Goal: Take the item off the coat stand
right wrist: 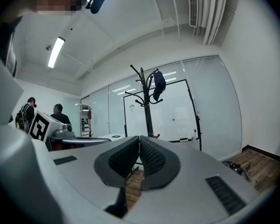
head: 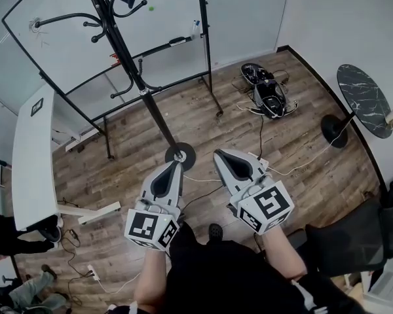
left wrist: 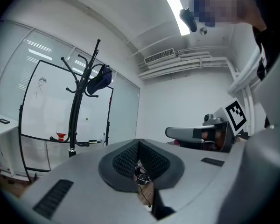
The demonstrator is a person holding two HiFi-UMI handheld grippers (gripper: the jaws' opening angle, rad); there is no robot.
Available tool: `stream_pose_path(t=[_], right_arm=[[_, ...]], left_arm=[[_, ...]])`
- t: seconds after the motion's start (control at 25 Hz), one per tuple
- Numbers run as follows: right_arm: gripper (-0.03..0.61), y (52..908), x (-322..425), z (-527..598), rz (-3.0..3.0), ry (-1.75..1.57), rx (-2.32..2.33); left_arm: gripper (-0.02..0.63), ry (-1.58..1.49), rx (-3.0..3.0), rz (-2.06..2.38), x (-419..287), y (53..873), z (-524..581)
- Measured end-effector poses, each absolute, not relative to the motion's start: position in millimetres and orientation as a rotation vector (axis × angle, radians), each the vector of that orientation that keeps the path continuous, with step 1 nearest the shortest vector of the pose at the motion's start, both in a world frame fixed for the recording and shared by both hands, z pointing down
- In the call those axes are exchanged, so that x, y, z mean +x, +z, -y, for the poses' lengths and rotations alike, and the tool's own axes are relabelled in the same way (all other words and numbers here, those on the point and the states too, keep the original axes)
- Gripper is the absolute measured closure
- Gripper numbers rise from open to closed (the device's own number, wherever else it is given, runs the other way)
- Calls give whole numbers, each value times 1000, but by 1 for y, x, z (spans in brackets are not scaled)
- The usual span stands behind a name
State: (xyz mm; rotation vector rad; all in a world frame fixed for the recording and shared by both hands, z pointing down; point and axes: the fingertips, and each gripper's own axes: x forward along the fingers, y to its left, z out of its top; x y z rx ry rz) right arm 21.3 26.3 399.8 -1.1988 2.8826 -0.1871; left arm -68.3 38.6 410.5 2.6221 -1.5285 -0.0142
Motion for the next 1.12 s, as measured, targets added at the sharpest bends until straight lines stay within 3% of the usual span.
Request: stream_pose_path(t=[0.44,1.12], right_arm=[[548,411,19,-1,-2860,-258,-1233],[548,375,-4,137,-2870,-171,-1223]], left_arm=[[598,-39,2614,1490,-71,409,-21],[598,-130,2636,1537,-84,387,137]])
